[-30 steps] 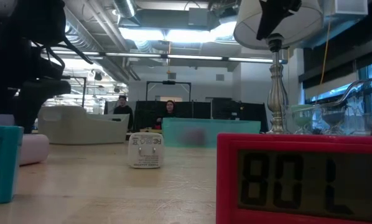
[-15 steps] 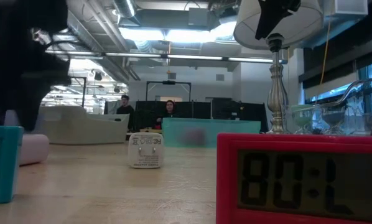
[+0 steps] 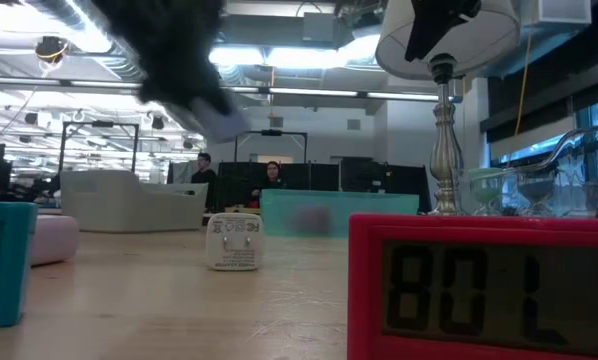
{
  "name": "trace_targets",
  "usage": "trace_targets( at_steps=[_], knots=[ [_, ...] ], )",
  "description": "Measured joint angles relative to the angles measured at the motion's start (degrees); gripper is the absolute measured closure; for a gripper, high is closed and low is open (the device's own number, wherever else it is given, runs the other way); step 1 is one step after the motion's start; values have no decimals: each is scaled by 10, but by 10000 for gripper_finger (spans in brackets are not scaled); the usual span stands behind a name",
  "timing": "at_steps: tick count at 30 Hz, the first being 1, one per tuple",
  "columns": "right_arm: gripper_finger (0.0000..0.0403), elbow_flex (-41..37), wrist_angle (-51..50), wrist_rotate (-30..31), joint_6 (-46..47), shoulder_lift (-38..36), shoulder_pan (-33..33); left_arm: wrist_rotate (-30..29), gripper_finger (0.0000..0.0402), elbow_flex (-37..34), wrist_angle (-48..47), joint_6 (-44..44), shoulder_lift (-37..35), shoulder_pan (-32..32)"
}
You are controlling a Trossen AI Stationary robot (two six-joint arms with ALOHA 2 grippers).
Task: Pick & Place Office items
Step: Put the purple charger adapter into the green bin
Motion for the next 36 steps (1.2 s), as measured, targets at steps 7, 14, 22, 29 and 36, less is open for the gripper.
trace_targets(
  at_steps=[7, 14, 22, 29, 36],
  knots=[
    [111, 0, 14, -5, 4, 0, 0, 78, 285, 0, 196, 223, 34, 144],
    [111, 0, 64, 9, 3, 0, 0, 124, 285, 0, 337, 304, 112, 252],
    [111, 0, 87, 15, 2, 0, 0, 190, 285, 0, 367, 293, 202, 314],
    [111, 0, 87, 15, 2, 0, 0, 234, 282, 27, 361, 297, 246, 326],
    [111, 0, 87, 15, 2, 0, 0, 234, 281, 64, 252, 325, 250, 323]
  ],
)
